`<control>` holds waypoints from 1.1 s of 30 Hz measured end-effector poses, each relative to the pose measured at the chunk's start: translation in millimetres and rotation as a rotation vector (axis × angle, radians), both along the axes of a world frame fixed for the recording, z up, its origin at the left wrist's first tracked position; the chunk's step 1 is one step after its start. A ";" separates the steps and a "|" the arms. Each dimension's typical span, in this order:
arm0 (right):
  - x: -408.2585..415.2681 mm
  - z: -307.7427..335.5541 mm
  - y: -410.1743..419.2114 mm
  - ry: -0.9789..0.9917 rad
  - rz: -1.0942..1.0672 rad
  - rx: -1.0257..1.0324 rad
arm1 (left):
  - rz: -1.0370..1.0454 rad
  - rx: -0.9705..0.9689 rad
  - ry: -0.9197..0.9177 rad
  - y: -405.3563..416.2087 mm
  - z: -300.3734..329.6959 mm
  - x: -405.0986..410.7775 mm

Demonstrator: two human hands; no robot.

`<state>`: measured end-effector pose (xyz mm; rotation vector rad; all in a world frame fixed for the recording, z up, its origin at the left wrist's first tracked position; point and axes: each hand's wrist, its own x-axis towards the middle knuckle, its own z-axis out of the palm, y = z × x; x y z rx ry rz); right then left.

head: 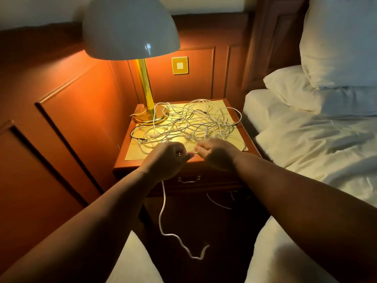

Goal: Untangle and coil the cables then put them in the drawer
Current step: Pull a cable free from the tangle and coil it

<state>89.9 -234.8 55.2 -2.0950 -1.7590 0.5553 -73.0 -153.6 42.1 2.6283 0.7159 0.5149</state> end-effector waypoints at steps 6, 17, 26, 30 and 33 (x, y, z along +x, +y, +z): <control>0.6 -24.4 5.2 1.161 -0.126 -0.238 | 0.036 -0.286 -0.327 26.7 -31.1 12.1; -5.5 -74.1 27.9 1.966 -0.072 0.006 | 0.250 -1.272 -0.434 7.3 -86.1 40.7; 13.5 -70.5 46.8 1.275 -0.042 0.340 | 0.060 -1.084 -0.187 27.9 -83.2 28.5; 12.3 -75.2 46.9 0.324 0.111 0.247 | 0.019 -0.732 -0.024 30.3 -89.8 15.2; 4.3 -83.5 48.3 0.028 0.100 0.005 | 0.068 -0.357 -0.014 32.8 -95.0 3.0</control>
